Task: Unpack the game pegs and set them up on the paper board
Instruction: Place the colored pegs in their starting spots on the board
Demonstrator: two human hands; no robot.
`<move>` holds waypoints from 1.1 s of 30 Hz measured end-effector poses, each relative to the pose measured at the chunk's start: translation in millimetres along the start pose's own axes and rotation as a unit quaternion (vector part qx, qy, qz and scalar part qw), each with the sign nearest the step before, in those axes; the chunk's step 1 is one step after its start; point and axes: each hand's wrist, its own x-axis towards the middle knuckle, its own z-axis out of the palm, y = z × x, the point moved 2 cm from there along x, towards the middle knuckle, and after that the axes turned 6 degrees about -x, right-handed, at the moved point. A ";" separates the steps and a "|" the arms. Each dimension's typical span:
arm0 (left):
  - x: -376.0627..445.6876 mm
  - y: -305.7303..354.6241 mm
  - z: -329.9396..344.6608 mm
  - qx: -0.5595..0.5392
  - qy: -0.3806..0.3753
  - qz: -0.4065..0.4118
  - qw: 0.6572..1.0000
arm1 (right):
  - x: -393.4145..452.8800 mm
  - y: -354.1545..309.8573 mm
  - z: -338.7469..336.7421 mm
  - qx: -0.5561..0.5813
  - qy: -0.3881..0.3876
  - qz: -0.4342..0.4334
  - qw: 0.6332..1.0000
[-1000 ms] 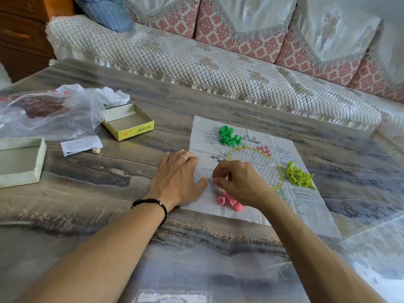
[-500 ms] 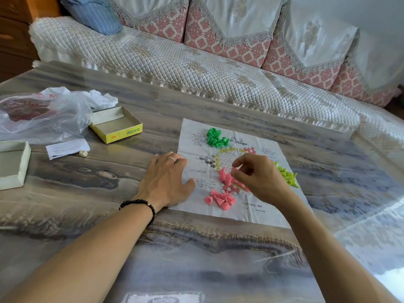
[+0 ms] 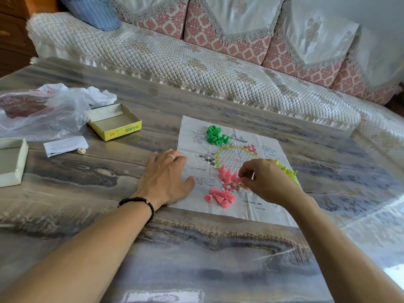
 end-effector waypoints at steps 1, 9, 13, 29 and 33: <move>-0.3 0.0 0.0 -0.001 0.001 -0.001 1.000 | 2.2 -1.0 1.1 -0.017 0.000 -0.006 1.000; 0.1 0.0 0.6 -0.010 0.008 -0.001 1.000 | 11.5 -3.1 11.5 -0.075 -0.026 -0.015 0.997; 0.2 -0.5 1.3 -0.004 0.009 -0.001 1.000 | 12.2 -2.5 14.2 -0.067 -0.027 -0.008 0.997; 1.1 -1.7 1.9 0.006 0.009 0.002 1.000 | -8.7 -11.5 5.9 0.036 0.031 -0.023 0.999; 0.9 -0.3 0.2 0.007 0.011 0.001 1.000 | -19.6 -19.0 17.3 0.061 -0.012 -0.035 0.997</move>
